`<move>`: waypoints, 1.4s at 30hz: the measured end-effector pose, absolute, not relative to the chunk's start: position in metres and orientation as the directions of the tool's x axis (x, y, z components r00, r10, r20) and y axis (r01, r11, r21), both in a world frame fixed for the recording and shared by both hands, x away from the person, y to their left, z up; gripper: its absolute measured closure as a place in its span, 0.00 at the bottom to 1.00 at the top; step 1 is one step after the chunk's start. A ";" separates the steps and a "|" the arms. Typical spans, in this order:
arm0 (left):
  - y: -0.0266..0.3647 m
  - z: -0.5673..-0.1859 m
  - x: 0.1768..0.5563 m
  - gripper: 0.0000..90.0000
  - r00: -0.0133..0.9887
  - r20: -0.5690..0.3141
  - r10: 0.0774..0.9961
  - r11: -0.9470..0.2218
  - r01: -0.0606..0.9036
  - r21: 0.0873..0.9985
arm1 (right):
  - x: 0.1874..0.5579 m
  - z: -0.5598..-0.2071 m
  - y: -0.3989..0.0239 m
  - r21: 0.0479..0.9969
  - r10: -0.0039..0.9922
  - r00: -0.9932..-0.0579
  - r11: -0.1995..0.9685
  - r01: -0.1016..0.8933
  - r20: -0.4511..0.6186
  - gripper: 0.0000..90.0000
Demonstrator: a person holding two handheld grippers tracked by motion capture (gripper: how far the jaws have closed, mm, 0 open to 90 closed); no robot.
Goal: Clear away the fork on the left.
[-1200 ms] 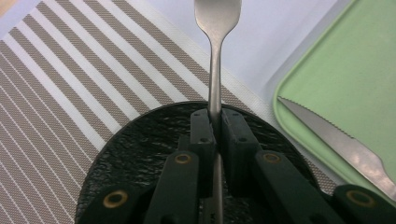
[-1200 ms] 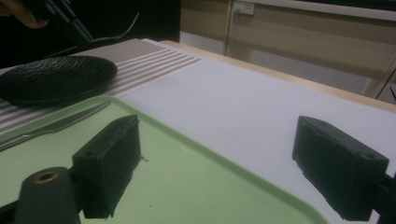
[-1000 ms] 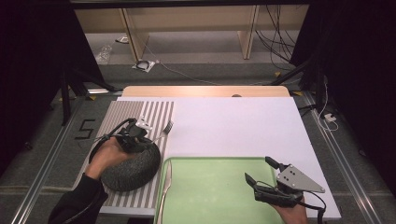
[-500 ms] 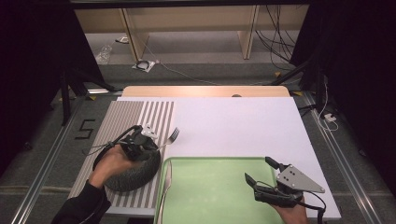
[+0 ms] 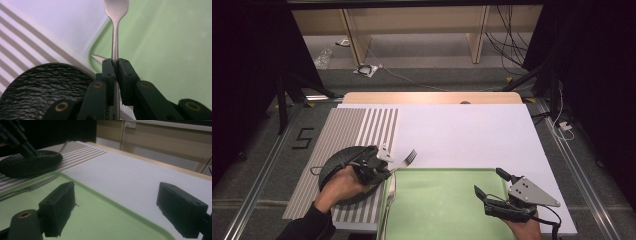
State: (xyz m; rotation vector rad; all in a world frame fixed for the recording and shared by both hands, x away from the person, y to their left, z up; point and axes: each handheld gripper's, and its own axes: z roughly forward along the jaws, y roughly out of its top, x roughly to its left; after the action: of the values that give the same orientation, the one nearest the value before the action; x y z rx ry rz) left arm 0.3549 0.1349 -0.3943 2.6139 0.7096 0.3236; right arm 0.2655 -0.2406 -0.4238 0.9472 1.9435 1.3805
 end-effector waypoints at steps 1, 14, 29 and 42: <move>0.132 -0.395 0.352 0.93 0.850 0.111 0.516 -0.791 0.422 0.442 | 0.266 -0.424 -0.241 0.952 0.808 -0.587 0.216 0.216 -0.050 0.18; 0.105 -0.403 0.330 0.93 0.888 0.078 0.454 -0.821 0.383 0.424 | 0.266 -0.424 -0.240 0.952 0.809 -0.587 0.214 0.218 -0.048 0.18; 0.078 -0.417 0.306 0.93 0.905 0.032 0.424 -0.834 0.376 0.404 | 0.266 -0.425 -0.240 0.950 0.809 -0.585 0.219 0.221 -0.051 0.18; 0.066 -0.428 0.293 0.93 0.922 0.013 0.387 -0.855 0.354 0.378 | 0.265 -0.425 -0.240 0.949 0.809 -0.585 0.227 0.221 -0.057 0.18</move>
State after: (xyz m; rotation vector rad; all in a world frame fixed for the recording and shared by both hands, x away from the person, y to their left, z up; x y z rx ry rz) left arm 0.2929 0.0662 -0.4283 2.7072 0.5423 0.1245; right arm 0.2654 -0.2398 -0.4246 0.9437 1.9463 1.3668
